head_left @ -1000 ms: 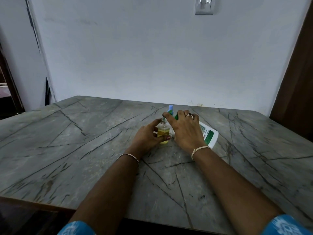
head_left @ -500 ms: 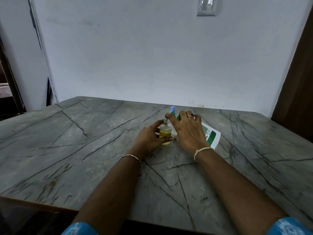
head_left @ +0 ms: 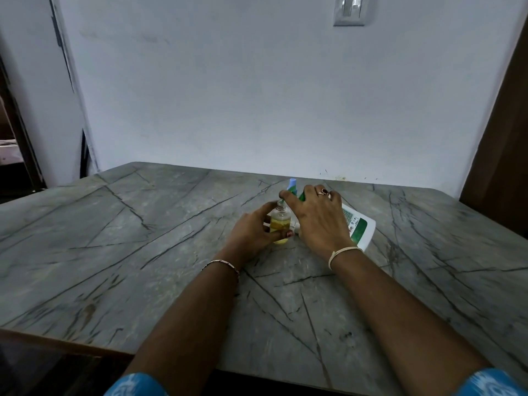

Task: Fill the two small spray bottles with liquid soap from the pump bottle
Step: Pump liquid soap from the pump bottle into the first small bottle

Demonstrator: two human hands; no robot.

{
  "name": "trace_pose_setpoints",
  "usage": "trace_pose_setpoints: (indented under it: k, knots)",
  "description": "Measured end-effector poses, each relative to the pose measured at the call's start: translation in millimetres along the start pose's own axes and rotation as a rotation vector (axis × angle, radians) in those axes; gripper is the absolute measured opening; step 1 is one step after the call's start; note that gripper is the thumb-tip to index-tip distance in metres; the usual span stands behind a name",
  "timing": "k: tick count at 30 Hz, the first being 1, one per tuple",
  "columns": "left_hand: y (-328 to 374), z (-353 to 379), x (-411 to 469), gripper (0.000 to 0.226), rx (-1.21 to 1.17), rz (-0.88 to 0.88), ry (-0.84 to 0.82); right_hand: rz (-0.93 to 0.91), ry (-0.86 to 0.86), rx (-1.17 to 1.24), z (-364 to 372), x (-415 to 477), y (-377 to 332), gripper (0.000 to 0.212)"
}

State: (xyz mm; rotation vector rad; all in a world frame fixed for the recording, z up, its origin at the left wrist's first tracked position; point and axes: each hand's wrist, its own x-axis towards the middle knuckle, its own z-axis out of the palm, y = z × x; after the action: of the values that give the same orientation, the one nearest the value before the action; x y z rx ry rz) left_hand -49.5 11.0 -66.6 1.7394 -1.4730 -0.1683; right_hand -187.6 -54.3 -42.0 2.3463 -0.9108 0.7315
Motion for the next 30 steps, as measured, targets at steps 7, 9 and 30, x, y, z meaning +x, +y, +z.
trace_pose_setpoints:
  k: [7, 9, 30]
  knots:
    - [-2.7, 1.4, 2.0, 0.08, 0.012, -0.015, 0.004, 0.001, -0.033, 0.019, -3.8, -6.6, 0.7, 0.072]
    - [-2.3, 0.8, 1.4, 0.078, 0.005, -0.005, 0.004, 0.009, -0.036, 0.021, -2.7, -4.6, 0.6, 0.074]
    - [-1.6, 0.7, 1.3, 0.078, -0.014, -0.001, -0.01, 0.02, -0.028, 0.013, 1.3, -0.7, -0.5, 0.073]
